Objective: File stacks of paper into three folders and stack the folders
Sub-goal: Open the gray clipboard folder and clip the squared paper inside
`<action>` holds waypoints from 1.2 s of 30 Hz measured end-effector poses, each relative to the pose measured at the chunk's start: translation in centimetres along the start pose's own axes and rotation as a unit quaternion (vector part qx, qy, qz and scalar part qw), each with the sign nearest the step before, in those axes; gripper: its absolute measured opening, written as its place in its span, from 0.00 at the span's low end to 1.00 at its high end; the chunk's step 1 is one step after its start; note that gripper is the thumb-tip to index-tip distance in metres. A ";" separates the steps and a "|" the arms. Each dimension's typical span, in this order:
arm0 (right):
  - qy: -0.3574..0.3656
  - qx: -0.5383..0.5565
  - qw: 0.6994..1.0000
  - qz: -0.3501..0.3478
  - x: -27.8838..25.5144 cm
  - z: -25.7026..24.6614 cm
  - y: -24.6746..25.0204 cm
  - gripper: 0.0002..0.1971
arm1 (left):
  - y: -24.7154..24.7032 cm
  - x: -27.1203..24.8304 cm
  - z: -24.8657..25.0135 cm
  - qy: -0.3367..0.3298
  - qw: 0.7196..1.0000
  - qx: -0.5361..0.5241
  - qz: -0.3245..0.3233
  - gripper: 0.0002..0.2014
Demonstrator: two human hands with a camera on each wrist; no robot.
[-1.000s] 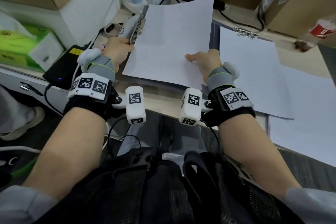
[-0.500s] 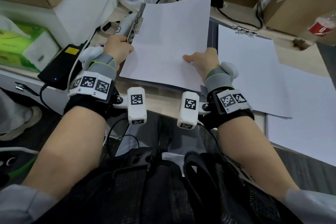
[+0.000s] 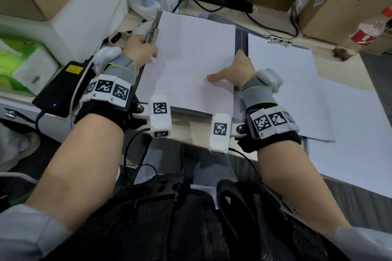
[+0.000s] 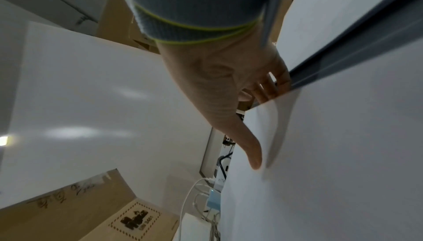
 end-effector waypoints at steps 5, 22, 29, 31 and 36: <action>0.022 -0.031 0.999 -0.038 0.3 -0.4 0.7 0.46 | -0.5 1.4 0.4 0.019 1.000 -0.019 -0.016 0.12; 0.056 -0.154 0.981 -0.107 1.0 -2.9 -4.7 0.56 | 1.6 1.6 -0.1 0.049 0.987 -0.150 0.023 0.15; 0.055 -0.138 0.983 -0.108 1.0 -2.7 -5.1 0.57 | 1.4 0.7 -2.7 0.086 0.978 -0.187 0.012 0.11; 0.057 -0.109 0.987 -0.106 0.9 -2.5 -5.2 0.57 | 0.8 0.2 -3.7 0.108 0.971 -0.213 -0.025 0.10; 0.061 -0.062 0.992 -0.096 0.8 -2.2 -5.7 0.57 | -0.1 -0.8 -5.8 0.142 0.963 -0.195 -0.120 0.15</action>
Point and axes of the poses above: each hand's wrist, its own x-axis towards the middle knuckle, its own y-axis out of the back of the hand, z = x × y, the point moved 9 cm from there along x, towards the middle knuckle, and after that the axes turned 1 degree about -z, right-handed, at the moved point
